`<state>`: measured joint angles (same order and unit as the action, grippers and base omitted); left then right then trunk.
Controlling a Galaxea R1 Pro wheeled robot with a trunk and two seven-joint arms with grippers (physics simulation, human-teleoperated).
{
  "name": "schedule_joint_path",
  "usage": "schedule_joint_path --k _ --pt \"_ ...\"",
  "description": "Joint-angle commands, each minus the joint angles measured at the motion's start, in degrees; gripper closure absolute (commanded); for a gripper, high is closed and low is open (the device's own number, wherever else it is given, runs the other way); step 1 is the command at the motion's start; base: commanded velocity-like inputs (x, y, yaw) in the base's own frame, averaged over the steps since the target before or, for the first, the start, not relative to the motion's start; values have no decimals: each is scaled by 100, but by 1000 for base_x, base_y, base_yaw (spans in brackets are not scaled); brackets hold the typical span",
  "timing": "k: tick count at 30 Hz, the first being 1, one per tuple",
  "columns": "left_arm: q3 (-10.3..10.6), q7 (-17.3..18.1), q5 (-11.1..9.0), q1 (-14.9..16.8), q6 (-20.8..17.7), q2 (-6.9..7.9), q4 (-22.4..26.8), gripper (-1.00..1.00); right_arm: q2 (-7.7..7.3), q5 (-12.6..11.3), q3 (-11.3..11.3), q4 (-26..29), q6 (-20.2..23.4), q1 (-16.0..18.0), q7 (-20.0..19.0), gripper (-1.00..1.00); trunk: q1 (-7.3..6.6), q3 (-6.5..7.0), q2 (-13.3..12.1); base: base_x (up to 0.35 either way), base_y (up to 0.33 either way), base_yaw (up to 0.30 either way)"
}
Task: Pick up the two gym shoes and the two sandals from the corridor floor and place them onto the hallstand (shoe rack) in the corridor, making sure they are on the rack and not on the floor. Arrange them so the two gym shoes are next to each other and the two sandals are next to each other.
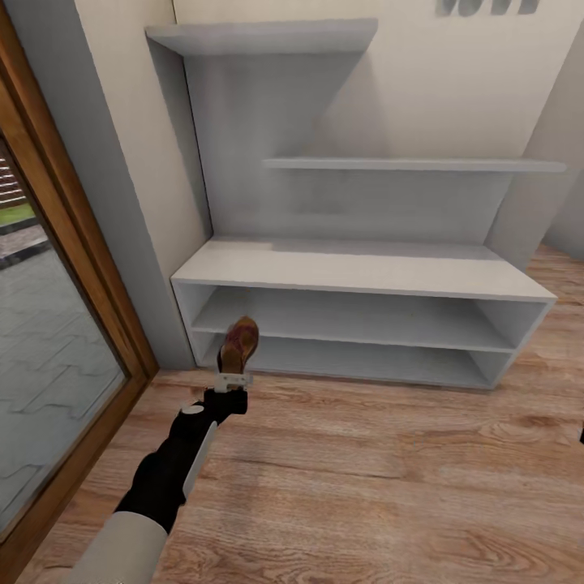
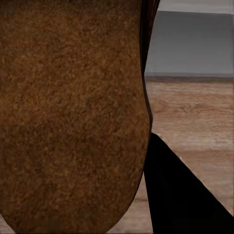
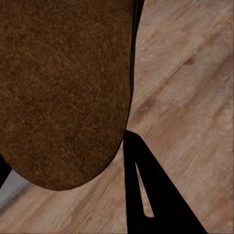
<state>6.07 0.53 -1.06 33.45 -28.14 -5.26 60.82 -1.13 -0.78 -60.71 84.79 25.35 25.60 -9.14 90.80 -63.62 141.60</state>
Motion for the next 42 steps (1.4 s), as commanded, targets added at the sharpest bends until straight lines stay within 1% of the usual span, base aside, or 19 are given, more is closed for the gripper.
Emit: schedule_joint_path --k 1,2,3,4,5,6,7,9,11,12,14,17,20,23,25,31,35,39,42 --pt "-1 17 10 3 -35 -1 -30 100 -99 -43 -304 28 131 6 -59 100 -1 -5 2 0 0 0" --pt "-1 16 13 3 -38 -1 -81 100 -307 -39 -772 57 293 6 -104 100 -1 -5 2 0 0 0" --pt "-1 16 14 3 -65 -1 -118 100 -555 -33 -1158 72 471 6 -133 100 -1 -5 2 0 0 0" --pt "-1 17 16 3 -282 0 -147 100 -942 -14 -1597 86 761 6 -158 100 -1 -5 2 0 0 0" --pt "-4 17 21 3 -552 0 -155 100 -1167 -5 -1816 91 939 6 -166 100 -1 -5 2 0 0 0" --pt "-7 17 31 3 -1032 -1 -157 100 -1424 11 -2071 95 1125 6 -169 100 -1 -5 2 0 0 0" --pt "-8 17 36 6 -1305 -1 -149 100 -1537 24 -2210 98 1197 6 -168 100 -1 -5 2 0 0 0" --pt "-9 17 37 26 -1652 -9 -140 100 -1684 78 -2472 105 1282 6 -161 100 -1 -5 2 0 0 0" --pt "-14 17 32 43 -1742 -35 -145 100 -1747 189 -2555 107 1302 6 -160 100 -1 -5 2 0 0 0" --pt "-17 17 24 69 -1804 -83 -147 100 -1931 481 -2617 106 1315 6 -159 100 -1 -5 2 0 0 0" --pt "-18 17 17 132 -1833 -133 -167 100 -2081 814 -2724 102 1320 6 -161 100 -1 -5 2 0 0 0" --pt "-18 17 16 368 -1889 -269 -362 100 -2180 1167 -3109 94 1323 6 -170 100 -1 -5 2 0 0 0" --pt "-19 29 10 597 -2100 -301 -614 100 -2199 1230 -3244 96 1323 6 -174 100 -1 -5 2 0 0 0" --pt "-19 32 12 996 -2302 -311 -865 100 -2199 1243 -3273 84 1324 6 -175 100 -1 -5 2 0 0 0" --pt "-15 28 18 1116 -2338 -310 -953 100 -2199 1245 -3273 78 1324 6 -175 100 -1 -5 2 0 0 0" --pt "23 33 32 1194 -2346 -314 -1004 100 -2188 1247 -3270 79 1324 6 -175 100 -1 -5 2 0 0 0" --pt "193 34 28 1198 -2345 -317 -988 100 -2182 1283 -3256 85 1324 6 -175 100 -1 -5 2 0 0 0" --pt "258 35 27 1199 -2345 -318 -985 100 -2181 1297 -3254 94 1324 6 -175 100 -1 -5 2 0 0 0" --pt "269 35 26 1199 -2345 -313 -984 100 -2181 1299 -3254 98 1324 6 -175 100 65 -59 123 0 0 0"
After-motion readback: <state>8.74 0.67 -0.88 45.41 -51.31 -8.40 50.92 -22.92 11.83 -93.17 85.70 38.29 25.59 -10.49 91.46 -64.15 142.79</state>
